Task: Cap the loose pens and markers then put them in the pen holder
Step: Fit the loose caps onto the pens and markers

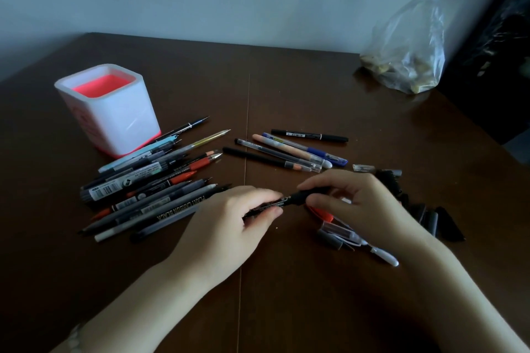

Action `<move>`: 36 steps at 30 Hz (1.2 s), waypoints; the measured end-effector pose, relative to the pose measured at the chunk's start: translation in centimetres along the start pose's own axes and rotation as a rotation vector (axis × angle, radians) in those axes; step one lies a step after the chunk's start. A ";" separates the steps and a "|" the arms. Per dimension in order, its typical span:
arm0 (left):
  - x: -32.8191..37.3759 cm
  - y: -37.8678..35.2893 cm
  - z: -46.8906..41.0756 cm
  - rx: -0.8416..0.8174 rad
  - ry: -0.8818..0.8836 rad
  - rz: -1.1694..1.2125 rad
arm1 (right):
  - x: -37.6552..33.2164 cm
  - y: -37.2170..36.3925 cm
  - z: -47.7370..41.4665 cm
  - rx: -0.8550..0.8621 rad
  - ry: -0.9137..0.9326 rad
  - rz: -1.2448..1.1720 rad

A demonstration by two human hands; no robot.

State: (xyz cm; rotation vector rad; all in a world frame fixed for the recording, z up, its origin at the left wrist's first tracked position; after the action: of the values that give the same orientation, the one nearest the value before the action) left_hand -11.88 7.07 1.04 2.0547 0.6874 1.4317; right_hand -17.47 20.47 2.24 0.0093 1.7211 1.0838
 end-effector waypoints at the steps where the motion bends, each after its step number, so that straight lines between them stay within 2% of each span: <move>1: 0.3 0.1 0.1 0.005 -0.020 -0.020 | -0.3 -0.4 0.0 -0.018 0.009 -0.003; 6: 0.7 0.6 0.2 0.025 -0.063 -0.070 | -1.0 -0.9 -0.2 0.008 0.067 0.025; 11: -0.5 0.0 0.1 -0.036 0.066 0.136 | -1.7 -1.1 0.0 0.002 0.125 0.068; 14: -0.1 -0.8 -0.1 -0.084 0.070 0.094 | -1.6 -1.7 -0.2 -0.051 0.107 0.079; 16: -0.2 -0.8 -0.2 -0.071 0.063 -0.022 | -0.3 -0.7 -0.2 -0.033 0.033 0.110; 20: -0.9 0.0 -0.2 0.027 0.108 -0.138 | 2.8 4.4 0.6 0.247 -0.128 0.297; 23: -0.7 -0.1 -0.1 0.041 0.107 -0.139 | 4.3 4.6 0.4 0.231 -0.198 0.379; 25: -0.3 -0.4 0.0 0.021 0.093 -0.138 | 4.7 4.8 0.5 0.218 -0.242 0.384; 29: -0.4 -0.4 -0.1 0.017 0.100 -0.132 | 7.2 10.0 4.5 0.490 -0.546 0.259; 30: -0.5 -0.4 -0.2 0.022 0.104 -0.125 | 8.3 10.7 5.4 0.486 -0.654 0.268; 32: -0.4 -0.5 -0.3 0.028 0.108 -0.119 | 10.2 10.3 6.2 0.361 -0.842 0.290; 34: -0.4 -0.6 -0.2 0.025 0.108 -0.117 | 11.1 9.0 5.9 0.235 -0.935 0.284; 36: -0.3 -0.7 -0.2 0.023 0.109 -0.112 | 11.3 8.3 5.5 0.205 -0.962 0.286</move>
State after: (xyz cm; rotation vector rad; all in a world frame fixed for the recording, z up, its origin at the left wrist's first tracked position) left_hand -12.23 7.36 0.44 1.9347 0.8535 1.4855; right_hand -22.24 34.42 -1.01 0.7979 0.9464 0.8704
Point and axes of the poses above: each hand's wrist, its own z-axis away from the middle knuckle, its own y-axis out of the back of the hand, x = y × z, the point moved 8 cm from there along -z, towards the middle knuckle, and after that the axes turned 6 degrees about -x, right-handed, at the moved point
